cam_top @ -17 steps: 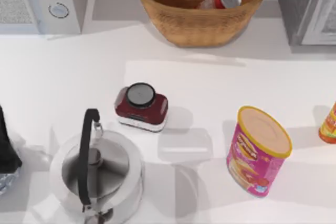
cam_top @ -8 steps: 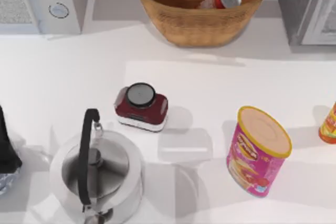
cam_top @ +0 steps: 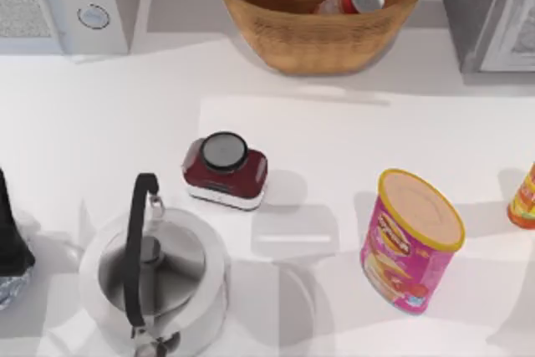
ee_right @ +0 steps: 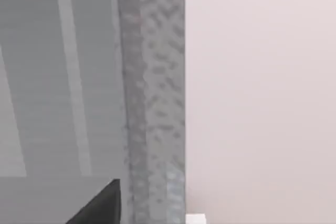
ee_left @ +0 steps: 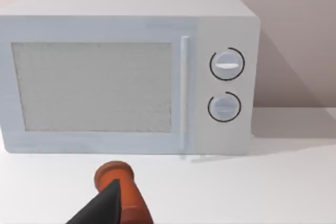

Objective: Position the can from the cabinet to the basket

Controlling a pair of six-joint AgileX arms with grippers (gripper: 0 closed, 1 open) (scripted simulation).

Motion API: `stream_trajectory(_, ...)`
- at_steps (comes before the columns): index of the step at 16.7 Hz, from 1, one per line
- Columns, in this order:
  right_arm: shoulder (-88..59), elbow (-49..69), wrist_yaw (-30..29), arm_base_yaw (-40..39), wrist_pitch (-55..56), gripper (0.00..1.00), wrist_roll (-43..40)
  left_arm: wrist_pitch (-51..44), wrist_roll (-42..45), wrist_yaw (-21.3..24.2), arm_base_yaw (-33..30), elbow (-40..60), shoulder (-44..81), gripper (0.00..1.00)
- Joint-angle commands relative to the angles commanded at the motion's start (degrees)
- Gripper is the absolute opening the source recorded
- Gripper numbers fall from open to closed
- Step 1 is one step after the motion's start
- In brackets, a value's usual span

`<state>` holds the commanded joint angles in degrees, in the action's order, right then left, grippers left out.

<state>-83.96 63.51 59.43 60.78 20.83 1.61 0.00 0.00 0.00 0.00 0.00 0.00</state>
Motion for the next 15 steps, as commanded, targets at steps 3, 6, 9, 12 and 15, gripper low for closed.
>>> stream_trajectory(3, 2.2, 13.6, 0.2, 0.0, -16.8, 1.0, 0.0, 0.0, 0.0, 0.0, 0.0, 0.0, 0.0, 1.0)
stream_trajectory(6, 4.5, 25.1, 0.0, -0.4, -30.7, 1.0, 0.0, 0.0, 0.0, 0.0, 0.0, 0.0, 0.0, 1.0)
stream_trajectory(9, 6.4, 33.2, -0.2, -0.9, -39.4, 1.0, 0.1, 0.0, 0.0, 0.0, 0.0, 0.0, 0.0, 1.0)
stream_trajectory(12, 7.2, 36.3, -0.3, -1.1, -42.7, 1.0, 0.1, 0.0, 0.0, 0.0, 0.0, 0.0, 0.0, 1.0)
stream_trajectory(15, 7.2, 36.3, -0.3, -1.1, -42.7, 1.0, 0.1, 0.0, 0.0, 0.0, 0.0, 0.0, 0.0, 1.0)
